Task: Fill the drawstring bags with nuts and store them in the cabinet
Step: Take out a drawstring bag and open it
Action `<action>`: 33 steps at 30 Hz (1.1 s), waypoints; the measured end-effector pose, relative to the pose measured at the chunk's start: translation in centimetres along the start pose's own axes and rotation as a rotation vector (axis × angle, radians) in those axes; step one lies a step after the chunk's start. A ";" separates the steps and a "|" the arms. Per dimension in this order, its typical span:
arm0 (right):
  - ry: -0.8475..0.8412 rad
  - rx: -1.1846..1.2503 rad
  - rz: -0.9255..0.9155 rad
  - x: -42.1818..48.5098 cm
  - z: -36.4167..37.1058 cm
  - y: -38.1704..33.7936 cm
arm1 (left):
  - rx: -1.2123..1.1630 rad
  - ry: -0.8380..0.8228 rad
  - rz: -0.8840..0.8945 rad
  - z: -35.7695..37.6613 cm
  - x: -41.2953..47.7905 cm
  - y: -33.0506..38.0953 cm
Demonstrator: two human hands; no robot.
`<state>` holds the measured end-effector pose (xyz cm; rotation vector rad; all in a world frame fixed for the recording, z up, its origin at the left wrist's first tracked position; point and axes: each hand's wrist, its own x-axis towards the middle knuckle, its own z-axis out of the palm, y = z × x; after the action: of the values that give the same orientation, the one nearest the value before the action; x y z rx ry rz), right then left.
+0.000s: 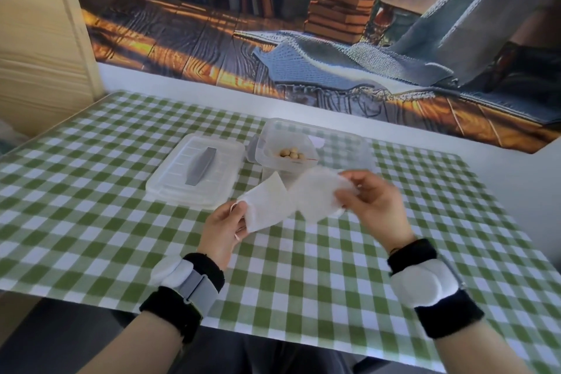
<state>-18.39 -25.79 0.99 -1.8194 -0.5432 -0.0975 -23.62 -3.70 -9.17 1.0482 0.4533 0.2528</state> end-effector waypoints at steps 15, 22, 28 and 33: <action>-0.383 -0.937 0.187 15.0 -1.7 2.1 | 0.077 -0.064 0.038 0.7 1.4 -1.4; -0.600 -1.092 0.284 15.3 -0.3 3.4 | 0.103 -0.046 0.041 0.3 1.6 -1.6; -0.575 -1.159 0.205 15.2 -0.5 2.8 | 0.136 -0.048 0.031 0.8 1.0 -0.9; 0.033 -0.701 -0.112 11.7 -0.5 0.0 | 0.086 -0.072 -0.009 0.9 0.8 -0.7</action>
<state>-7.95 -22.62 5.11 -2.4574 -0.6362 -0.4385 -22.55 -4.42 -9.64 1.1350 0.4071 0.1883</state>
